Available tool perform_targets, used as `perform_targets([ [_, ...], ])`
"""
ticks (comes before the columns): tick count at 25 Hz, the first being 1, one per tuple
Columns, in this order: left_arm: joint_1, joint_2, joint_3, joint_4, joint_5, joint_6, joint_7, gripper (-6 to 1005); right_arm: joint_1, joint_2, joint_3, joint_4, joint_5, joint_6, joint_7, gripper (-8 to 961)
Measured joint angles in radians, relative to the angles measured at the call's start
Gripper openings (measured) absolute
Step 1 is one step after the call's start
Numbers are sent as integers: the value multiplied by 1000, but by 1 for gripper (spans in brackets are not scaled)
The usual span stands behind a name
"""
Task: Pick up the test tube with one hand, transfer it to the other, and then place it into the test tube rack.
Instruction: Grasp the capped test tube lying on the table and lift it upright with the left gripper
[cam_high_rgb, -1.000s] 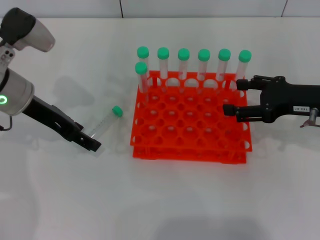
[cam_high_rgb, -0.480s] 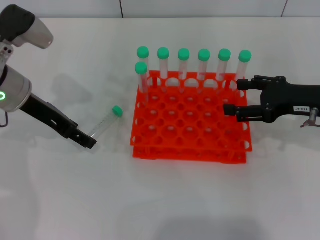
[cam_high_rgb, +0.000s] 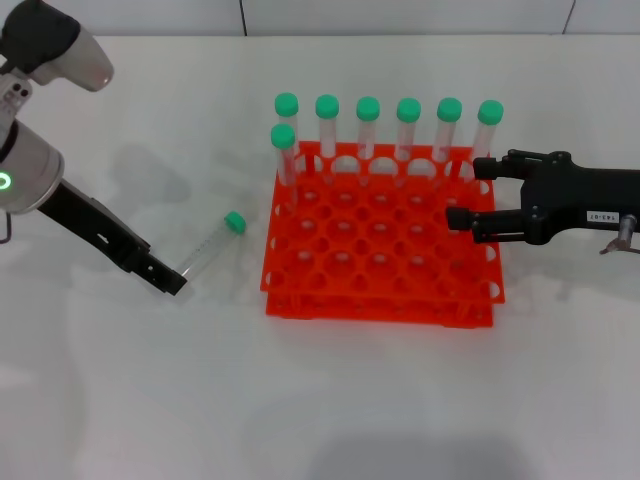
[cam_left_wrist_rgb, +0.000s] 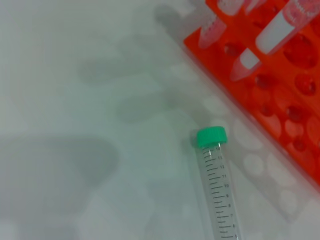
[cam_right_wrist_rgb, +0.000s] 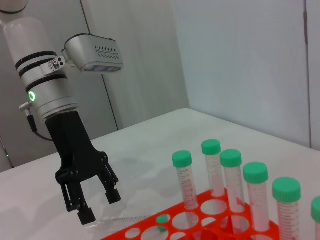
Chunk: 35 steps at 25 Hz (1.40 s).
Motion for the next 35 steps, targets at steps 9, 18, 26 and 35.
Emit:
perform_targets([
  [9, -5, -8, 0, 0, -1, -17, 0, 750, 2, 0, 0, 0, 1, 0, 0, 860],
  [18, -20, -26, 0, -21, -7, -45, 4, 661, 2, 0, 0, 0, 0, 0, 0, 859],
  [26, -25, -34, 0, -26, -3, -45, 10, 656, 0, 0, 0, 0, -2, 0, 0, 858],
  [35, -25, -34, 12, -50, 1, -46, 7, 610, -3, 0, 12, 0, -3, 1, 0, 856],
])
